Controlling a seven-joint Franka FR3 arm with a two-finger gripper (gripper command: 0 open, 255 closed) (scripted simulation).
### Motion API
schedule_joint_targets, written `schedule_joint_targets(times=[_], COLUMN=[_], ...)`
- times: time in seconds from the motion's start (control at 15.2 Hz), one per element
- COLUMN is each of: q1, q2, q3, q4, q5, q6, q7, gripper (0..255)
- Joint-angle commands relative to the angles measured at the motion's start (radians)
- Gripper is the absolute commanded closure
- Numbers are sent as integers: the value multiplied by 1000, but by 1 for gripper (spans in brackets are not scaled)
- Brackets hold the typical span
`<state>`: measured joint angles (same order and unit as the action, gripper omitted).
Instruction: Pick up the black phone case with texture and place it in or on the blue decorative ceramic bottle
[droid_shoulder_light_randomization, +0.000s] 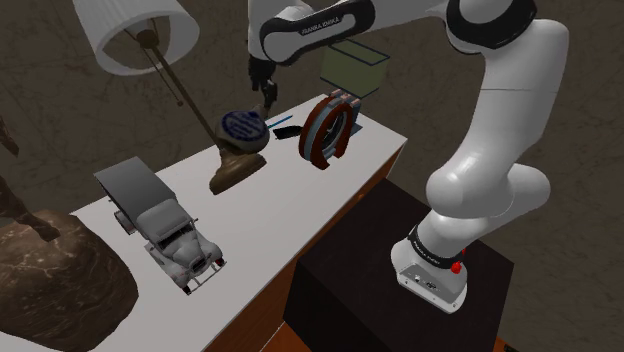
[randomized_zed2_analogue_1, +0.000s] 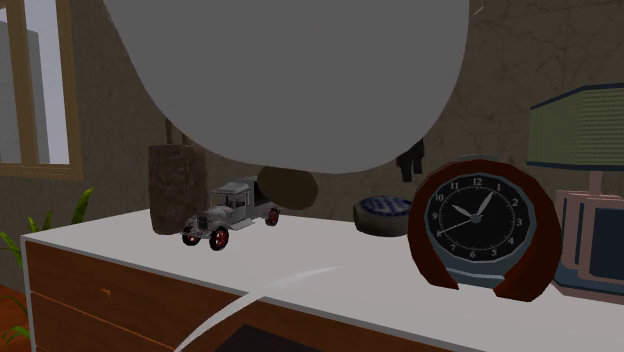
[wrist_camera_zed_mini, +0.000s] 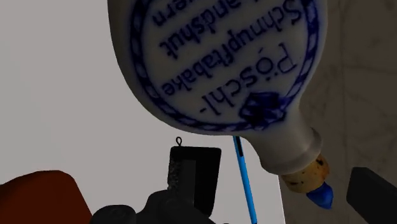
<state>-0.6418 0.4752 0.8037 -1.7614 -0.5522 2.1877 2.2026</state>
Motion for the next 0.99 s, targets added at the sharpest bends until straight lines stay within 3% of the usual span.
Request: schedule_joint_targets(times=[0.0, 0.26, 0.53, 0.92], q1=[-62, -117, -74, 9], q2=[-42, -74, -64, 20], q3=[-2, -51, -182, -274], q4=[-121, -313, -441, -384], q5=[20, 0, -105, -189], q6=[143, 413, 664, 693], q7=[68, 232, 457, 522], gripper=[0, 0, 0, 0])
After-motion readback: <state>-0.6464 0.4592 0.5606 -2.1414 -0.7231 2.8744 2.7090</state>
